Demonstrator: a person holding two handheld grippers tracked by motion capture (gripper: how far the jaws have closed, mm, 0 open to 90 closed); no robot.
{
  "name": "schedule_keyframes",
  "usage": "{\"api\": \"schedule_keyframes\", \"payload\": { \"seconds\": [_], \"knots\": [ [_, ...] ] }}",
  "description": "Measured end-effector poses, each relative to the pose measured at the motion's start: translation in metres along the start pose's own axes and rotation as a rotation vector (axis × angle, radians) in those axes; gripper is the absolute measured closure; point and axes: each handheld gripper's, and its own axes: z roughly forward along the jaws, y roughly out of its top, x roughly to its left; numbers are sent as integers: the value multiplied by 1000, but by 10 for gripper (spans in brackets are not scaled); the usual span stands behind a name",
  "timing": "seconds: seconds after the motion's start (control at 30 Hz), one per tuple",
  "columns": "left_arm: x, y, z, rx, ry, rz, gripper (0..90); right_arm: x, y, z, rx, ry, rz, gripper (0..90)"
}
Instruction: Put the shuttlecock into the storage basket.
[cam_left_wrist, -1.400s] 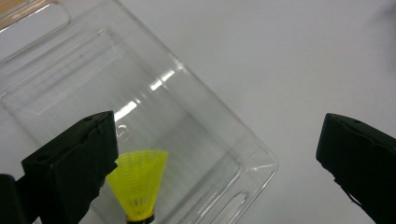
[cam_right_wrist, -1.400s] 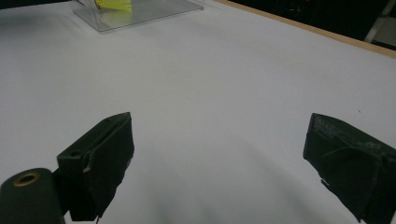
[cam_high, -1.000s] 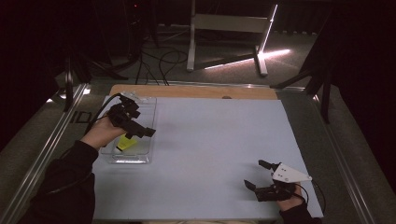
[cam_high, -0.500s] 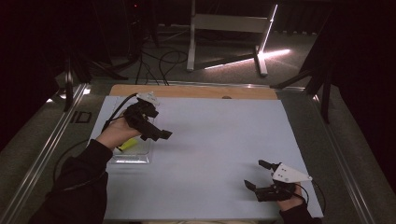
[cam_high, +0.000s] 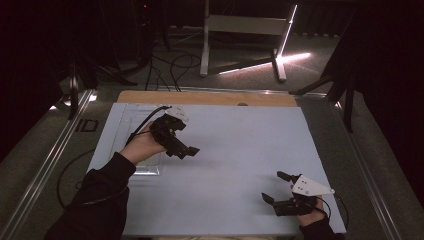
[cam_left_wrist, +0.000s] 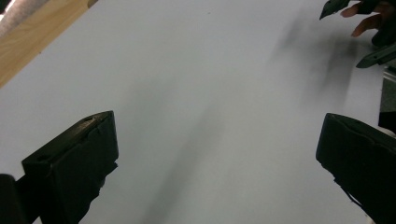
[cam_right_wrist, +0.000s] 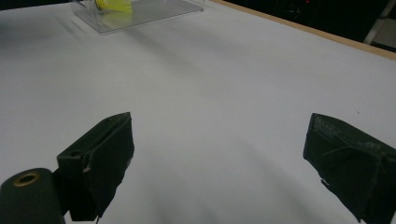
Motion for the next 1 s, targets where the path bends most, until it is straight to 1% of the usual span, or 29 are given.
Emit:
{"api": "schedule_keyframes", "payload": {
  "seconds": [0.13,0.2,0.27,0.33,0.5,0.53,0.57,0.73,0.8,0.83,0.87,0.93,0.97,1.0],
  "knots": [
    [-5,0,8,10,-10,28,0,0,0,0,1,0,-3,86],
    [-7,-1,13,6,-21,29,0,0,0,0,0,0,-4,86],
    [-10,-2,17,6,-18,36,0,0,0,0,0,1,-3,86],
    [-11,-4,20,6,-30,38,0,0,0,0,0,2,-3,86],
    [-15,-12,28,-2,-41,38,0,0,0,-1,2,1,-2,86],
    [-16,-14,30,-3,-42,34,0,0,0,-1,2,1,-2,86],
    [-16,-16,31,-4,-35,40,0,0,0,-1,1,0,-4,86],
    [-18,-27,39,5,-34,41,0,0,0,0,0,3,-4,86],
    [-18,-30,42,10,-41,37,0,0,0,0,0,2,-2,86],
    [-19,-33,44,6,-38,34,0,0,0,0,0,2,-1,86],
    [-20,-34,45,5,-47,34,0,0,0,0,0,2,-1,86],
    [-21,-39,47,6,-45,27,0,0,0,0,0,3,-3,86],
    [-21,-40,48,9,-53,31,0,0,0,0,0,3,-4,86],
    [-22,-42,48,11,-52,31,0,0,0,0,1,3,-3,86]
  ]
}}
